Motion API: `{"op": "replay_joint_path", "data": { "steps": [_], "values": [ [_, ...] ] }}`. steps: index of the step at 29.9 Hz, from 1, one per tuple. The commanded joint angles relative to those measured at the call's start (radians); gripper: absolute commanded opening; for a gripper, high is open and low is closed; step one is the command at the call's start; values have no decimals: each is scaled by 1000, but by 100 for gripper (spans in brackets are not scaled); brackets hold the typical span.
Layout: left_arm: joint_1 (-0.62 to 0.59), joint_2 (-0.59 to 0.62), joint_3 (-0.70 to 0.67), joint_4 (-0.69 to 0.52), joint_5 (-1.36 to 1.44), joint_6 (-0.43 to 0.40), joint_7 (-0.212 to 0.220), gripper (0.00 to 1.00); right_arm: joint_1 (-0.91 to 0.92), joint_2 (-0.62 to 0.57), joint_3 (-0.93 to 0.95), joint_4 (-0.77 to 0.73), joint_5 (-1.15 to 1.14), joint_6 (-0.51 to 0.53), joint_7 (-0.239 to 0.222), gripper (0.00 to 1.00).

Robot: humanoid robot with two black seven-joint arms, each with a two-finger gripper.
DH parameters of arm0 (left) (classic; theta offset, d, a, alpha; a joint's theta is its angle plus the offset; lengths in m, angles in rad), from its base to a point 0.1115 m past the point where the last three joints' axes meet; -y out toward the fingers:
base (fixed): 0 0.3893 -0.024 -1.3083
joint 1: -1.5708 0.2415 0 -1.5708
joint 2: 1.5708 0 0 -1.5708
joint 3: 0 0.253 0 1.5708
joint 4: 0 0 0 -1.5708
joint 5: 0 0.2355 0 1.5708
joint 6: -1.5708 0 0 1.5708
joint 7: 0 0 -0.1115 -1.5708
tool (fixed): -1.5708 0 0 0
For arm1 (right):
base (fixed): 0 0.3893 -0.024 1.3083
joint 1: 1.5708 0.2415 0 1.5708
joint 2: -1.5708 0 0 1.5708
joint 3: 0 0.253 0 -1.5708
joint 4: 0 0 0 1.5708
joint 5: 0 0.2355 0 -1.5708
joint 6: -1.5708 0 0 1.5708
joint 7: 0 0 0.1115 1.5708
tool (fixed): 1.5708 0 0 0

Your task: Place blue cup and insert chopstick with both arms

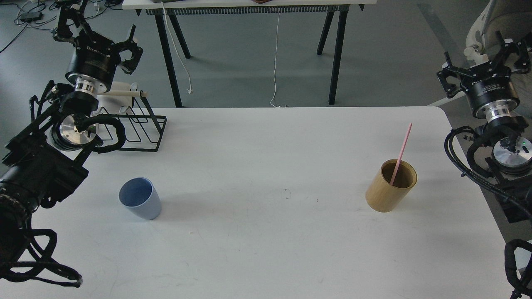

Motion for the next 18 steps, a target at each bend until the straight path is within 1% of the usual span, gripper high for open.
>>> {"op": "replay_joint_path", "data": {
  "steps": [1,4,7,9,11,14,18],
  "values": [
    [1,-2,2,0,1,13,1,100,-3,7,1,10,-2,0,0,99],
    [1,1,6,0,1,4,10,100,-3,9,-2,13,-2,0,0,99],
    [-1,12,-1,-3,1,-18,0,100,-3,9,-8,13,-2,0,1,99],
    [-4,22,9,-24,1,-18,12,100,-3,9,-10,13,-2,0,0,99],
    [-4,63,20,-84,8,-18,16,100,-3,4,-10,13,-2,0,1,99],
    [-4,169,86,-246,30,-18,39,100,-2,-2,-4,13,-2,0,1,99],
    [-16,306,144,-415,172,-18,46,100,-3,-14,-2,10,-2,0,1,99]
  ]
}}
